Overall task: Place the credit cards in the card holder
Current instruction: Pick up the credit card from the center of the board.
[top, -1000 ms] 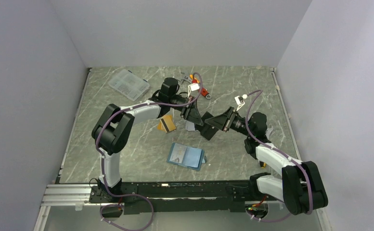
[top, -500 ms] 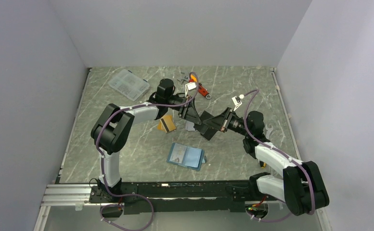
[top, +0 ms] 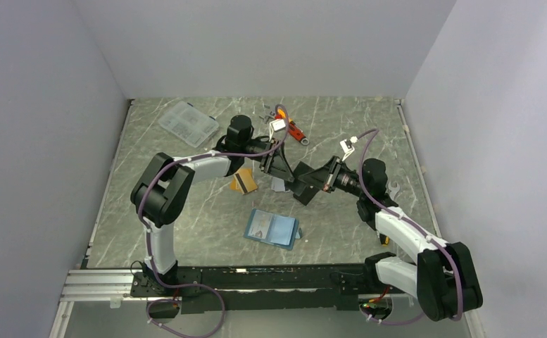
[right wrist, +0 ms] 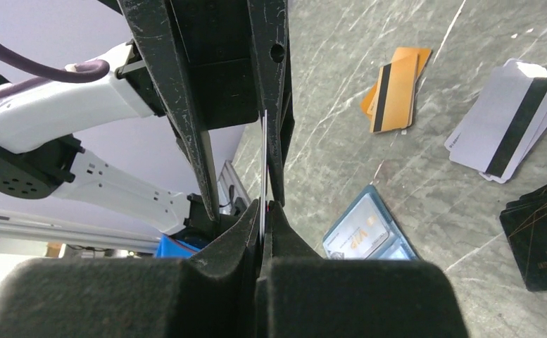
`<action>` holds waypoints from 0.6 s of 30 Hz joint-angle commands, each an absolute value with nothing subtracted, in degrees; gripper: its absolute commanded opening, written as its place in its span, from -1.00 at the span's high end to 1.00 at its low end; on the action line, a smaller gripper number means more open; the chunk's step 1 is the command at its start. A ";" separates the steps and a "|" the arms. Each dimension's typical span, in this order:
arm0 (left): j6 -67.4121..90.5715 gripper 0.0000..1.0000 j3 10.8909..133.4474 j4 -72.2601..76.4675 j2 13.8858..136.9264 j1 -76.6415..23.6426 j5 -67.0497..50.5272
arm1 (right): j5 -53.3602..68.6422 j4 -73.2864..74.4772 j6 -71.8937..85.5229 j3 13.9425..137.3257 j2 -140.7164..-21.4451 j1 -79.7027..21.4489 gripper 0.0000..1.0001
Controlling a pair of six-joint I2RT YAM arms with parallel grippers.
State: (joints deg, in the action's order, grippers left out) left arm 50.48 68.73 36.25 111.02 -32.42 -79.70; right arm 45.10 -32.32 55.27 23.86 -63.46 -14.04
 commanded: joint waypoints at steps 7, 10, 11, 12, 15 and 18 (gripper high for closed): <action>58.15 0.18 68.83 48.45 108.12 -32.01 -81.56 | 43.55 -27.15 49.25 27.03 -62.55 -14.92 1.00; 58.80 0.18 68.93 49.43 107.87 -31.92 -81.50 | 42.40 -25.99 47.92 27.23 -63.27 -16.45 1.00; 59.14 0.18 68.84 49.86 107.84 -31.98 -81.48 | 42.10 -26.04 47.79 27.20 -63.76 -17.09 1.00; 59.35 0.19 68.79 50.07 107.84 -31.95 -81.45 | 41.91 -26.21 47.72 27.26 -64.28 -17.66 1.00; 59.68 0.23 68.54 50.82 107.78 -31.99 -81.63 | 40.94 -26.28 47.23 27.55 -65.68 -19.42 1.00; 59.44 0.26 68.40 50.82 107.52 -31.97 -81.90 | 40.09 -25.65 46.50 27.81 -66.73 -21.23 1.00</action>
State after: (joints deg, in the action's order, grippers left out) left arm 58.22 67.57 44.64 110.83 -31.05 -81.14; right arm 42.19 -29.61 49.80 27.09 -64.53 -18.65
